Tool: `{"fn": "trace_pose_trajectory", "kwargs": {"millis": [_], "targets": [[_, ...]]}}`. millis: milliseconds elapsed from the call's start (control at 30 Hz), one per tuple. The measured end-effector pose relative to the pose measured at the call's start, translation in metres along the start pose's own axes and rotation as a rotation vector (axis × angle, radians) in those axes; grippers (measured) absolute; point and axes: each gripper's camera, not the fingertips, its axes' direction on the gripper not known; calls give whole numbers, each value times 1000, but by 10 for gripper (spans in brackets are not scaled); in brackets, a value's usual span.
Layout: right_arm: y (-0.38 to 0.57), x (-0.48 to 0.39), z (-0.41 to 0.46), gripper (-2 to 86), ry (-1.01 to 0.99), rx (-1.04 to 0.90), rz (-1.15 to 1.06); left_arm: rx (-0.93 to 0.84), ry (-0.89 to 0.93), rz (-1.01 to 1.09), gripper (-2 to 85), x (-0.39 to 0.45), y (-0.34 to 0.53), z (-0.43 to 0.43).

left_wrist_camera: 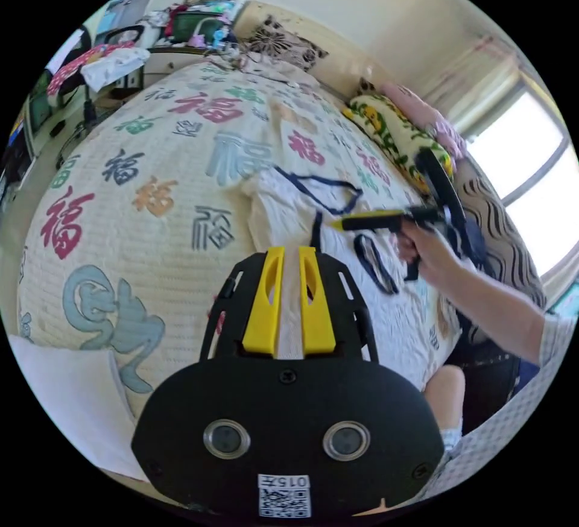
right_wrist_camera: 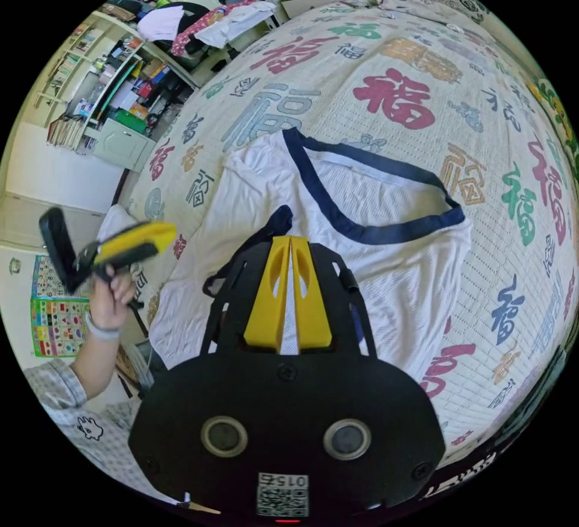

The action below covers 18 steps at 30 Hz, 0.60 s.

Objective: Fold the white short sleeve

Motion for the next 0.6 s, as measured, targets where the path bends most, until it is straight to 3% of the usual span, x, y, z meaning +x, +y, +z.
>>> {"fn": "trace_pose_trajectory", "kwargs": {"millis": [167,333,600], "targets": [[20,-19,-23,-5,-14,43,-80,-73,87,-198,59,-45,-74,47],[43,-43,-10,-6,79,-106,-185,-42,140,-340,5,-58,-116,93],[85,-1,-88,-1,94,29,-196,-52,23,-99,40,1,-157,107]]}}
